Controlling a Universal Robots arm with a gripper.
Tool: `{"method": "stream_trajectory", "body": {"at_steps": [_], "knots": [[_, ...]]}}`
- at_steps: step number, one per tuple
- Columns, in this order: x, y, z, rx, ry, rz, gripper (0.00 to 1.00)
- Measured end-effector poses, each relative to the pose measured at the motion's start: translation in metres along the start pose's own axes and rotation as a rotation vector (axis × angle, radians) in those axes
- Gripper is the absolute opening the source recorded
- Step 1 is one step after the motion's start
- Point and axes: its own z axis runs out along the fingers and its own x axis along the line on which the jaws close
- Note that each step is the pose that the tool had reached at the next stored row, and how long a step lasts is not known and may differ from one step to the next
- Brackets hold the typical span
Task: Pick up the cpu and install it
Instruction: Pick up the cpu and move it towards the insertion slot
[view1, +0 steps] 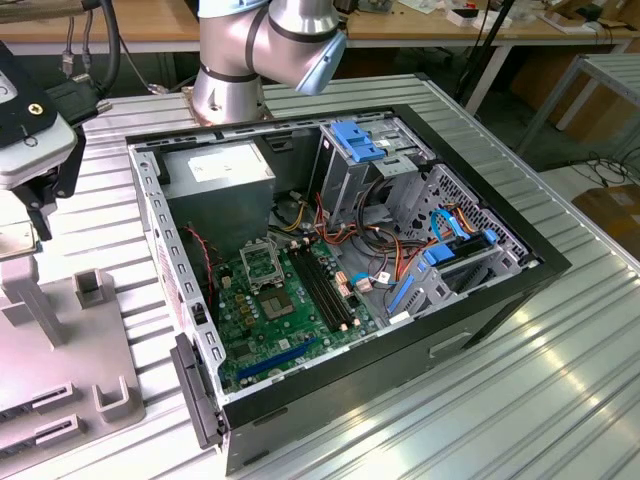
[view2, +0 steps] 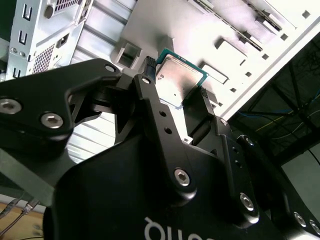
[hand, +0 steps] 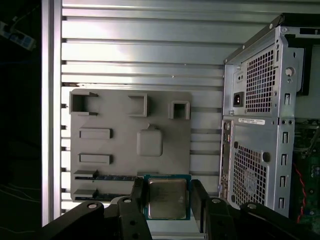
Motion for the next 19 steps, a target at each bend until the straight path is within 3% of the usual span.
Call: {"method": "stream_trajectory", "body": {"at_steps": [19], "knots": [[-0.0136, -0.0004, -0.0002, 0.0000, 0.0000, 0.000, 0.47]]}}
